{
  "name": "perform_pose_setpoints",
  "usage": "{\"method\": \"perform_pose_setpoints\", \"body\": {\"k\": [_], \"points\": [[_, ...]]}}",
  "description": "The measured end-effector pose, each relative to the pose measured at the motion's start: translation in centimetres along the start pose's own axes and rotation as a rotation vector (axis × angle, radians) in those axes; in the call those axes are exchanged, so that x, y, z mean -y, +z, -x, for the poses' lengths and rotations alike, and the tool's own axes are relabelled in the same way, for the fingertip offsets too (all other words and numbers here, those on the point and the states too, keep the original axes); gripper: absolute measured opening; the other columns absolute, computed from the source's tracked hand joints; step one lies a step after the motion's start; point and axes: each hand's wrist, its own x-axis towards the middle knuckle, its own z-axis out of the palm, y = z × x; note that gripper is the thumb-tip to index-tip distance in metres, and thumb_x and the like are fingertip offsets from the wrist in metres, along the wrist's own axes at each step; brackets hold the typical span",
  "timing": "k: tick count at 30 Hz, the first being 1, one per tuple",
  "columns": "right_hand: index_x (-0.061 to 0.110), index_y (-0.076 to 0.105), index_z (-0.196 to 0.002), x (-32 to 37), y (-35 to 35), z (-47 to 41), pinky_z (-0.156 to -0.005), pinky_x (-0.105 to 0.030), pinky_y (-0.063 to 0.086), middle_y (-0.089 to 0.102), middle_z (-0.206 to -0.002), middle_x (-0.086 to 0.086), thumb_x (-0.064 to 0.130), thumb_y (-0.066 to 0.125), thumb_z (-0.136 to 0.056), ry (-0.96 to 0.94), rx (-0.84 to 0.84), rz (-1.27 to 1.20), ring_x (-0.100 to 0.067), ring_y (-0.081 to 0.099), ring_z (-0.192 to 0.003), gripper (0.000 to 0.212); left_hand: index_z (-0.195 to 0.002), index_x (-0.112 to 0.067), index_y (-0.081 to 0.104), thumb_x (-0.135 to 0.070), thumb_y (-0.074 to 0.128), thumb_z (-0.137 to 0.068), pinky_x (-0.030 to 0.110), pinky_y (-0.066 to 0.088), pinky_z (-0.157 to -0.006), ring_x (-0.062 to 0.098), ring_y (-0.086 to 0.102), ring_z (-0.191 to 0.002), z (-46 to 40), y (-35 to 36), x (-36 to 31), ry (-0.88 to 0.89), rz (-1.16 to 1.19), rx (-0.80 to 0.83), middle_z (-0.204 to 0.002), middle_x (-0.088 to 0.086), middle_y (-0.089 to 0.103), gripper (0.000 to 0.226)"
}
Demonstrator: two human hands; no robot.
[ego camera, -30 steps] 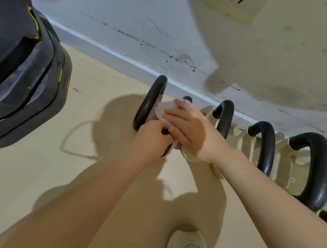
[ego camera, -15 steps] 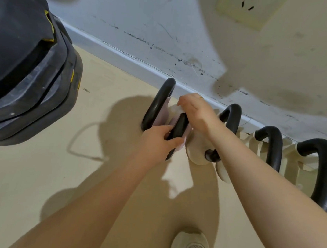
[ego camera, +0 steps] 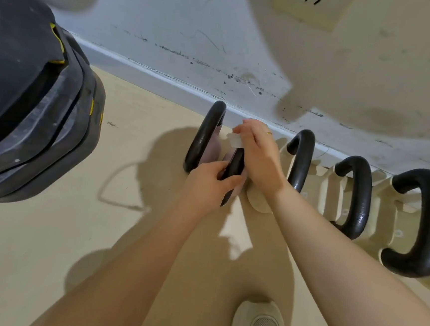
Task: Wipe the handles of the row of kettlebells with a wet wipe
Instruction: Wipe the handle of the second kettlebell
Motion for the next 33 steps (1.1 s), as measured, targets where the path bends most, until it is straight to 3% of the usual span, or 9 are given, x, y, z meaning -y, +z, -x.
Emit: {"method": "perform_pose_setpoints", "body": {"k": [2,5,10,14,17,19,22,26,33], "points": [[0.016,0.062,-0.111,0.6,0.9,0.8,-0.115,-0.026,0.015,0.027,-0.153,0.001,0.025,0.035,-0.1,0.09,-0.021,-0.062,-0.011,0.018,-0.142,0.03,-0.082,-0.007,0.065,-0.025,0.058,-0.082,0.041,0.048,-0.068,0.024,0.058,-0.066,-0.4,0.0,-0.3,0.013,-0.001,0.018,-0.075,0.015,0.067,0.019],[0.012,0.048,-0.134,-0.5,1.7,3.1,-0.12,-0.031,0.007,0.006,-0.158,0.009,0.025,0.033,-0.101,-0.014,0.023,0.026,-0.008,-0.001,-0.146,0.038,-0.077,-0.005,0.06,-0.014,0.05,-0.083,0.038,0.049,-0.062,0.025,0.06,-0.064,-1.3,-0.3,-1.0,0.011,-0.047,0.06,-0.066,0.009,0.064,0.015],[0.017,0.048,-0.135,-2.3,2.5,4.6,-0.116,-0.045,0.025,0.008,-0.155,0.015,0.045,0.029,-0.092,-0.059,-0.067,-0.076,-0.01,0.01,-0.146,0.054,-0.091,-0.007,0.061,-0.012,0.047,-0.087,0.027,0.049,-0.061,0.021,0.062,-0.071,-1.8,-0.4,-1.4,0.001,0.008,0.174,-0.079,0.009,0.067,0.016],[0.01,0.038,-0.141,-3.2,0.8,4.0,-0.118,-0.039,0.018,0.012,-0.158,-0.004,0.027,0.033,-0.099,-0.204,0.011,0.129,-0.016,0.009,-0.146,0.046,-0.11,-0.013,0.063,-0.005,0.052,-0.086,0.021,0.053,-0.079,0.011,0.065,-0.09,-0.1,-0.7,0.1,-0.053,0.239,0.17,-0.105,0.005,0.071,0.028],[0.008,0.032,-0.141,-2.9,0.5,3.1,-0.105,-0.027,0.036,0.048,-0.137,-0.006,0.018,0.033,-0.101,-0.041,-0.013,-0.027,-0.014,0.045,-0.125,0.042,-0.131,-0.014,0.05,-0.002,0.05,-0.09,0.012,0.05,-0.083,0.002,0.059,-0.102,1.4,-1.2,0.7,-0.151,0.421,0.164,-0.122,-0.002,0.061,0.043],[0.006,0.032,-0.136,-2.7,1.5,4.1,-0.086,-0.03,0.048,0.06,-0.111,-0.014,0.023,0.035,-0.099,0.107,0.023,-0.228,-0.021,0.059,-0.096,0.04,-0.119,-0.03,0.06,-0.019,0.047,-0.094,0.019,0.045,-0.094,0.001,0.058,-0.105,1.8,-1.3,0.8,-0.143,0.394,0.161,-0.116,-0.011,0.065,0.03],[0.016,0.018,-0.147,-3.0,2.3,7.7,-0.106,-0.022,0.037,0.046,-0.14,-0.003,0.024,0.035,-0.1,0.134,0.123,-0.35,-0.006,0.046,-0.126,0.05,-0.087,-0.047,0.068,-0.041,0.036,-0.095,0.025,0.039,-0.101,-0.001,0.057,-0.107,1.8,-1.5,0.1,-0.138,0.334,0.176,-0.1,-0.02,0.068,0.034],[0.027,-0.008,-0.149,-4.6,3.1,10.3,-0.119,-0.029,0.016,0.008,-0.159,0.006,0.03,0.038,-0.092,0.161,0.202,-0.309,-0.003,0.014,-0.143,0.073,-0.129,-0.022,0.054,-0.042,0.013,-0.099,0.026,0.034,-0.107,0.008,0.05,-0.122,1.8,-1.2,0.0,-0.161,0.363,0.205,-0.13,-0.002,0.058,0.054],[0.038,0.0,-0.148,-4.6,4.3,10.0,-0.118,-0.039,0.02,0.009,-0.158,0.012,0.014,0.042,-0.083,0.154,0.095,-0.408,-0.004,0.013,-0.144,0.081,-0.13,-0.013,0.053,-0.043,0.004,-0.098,0.021,0.046,-0.08,0.01,0.055,-0.118,1.5,-1.4,0.4,-0.23,0.46,0.183,-0.127,0.004,0.061,0.066]]}}
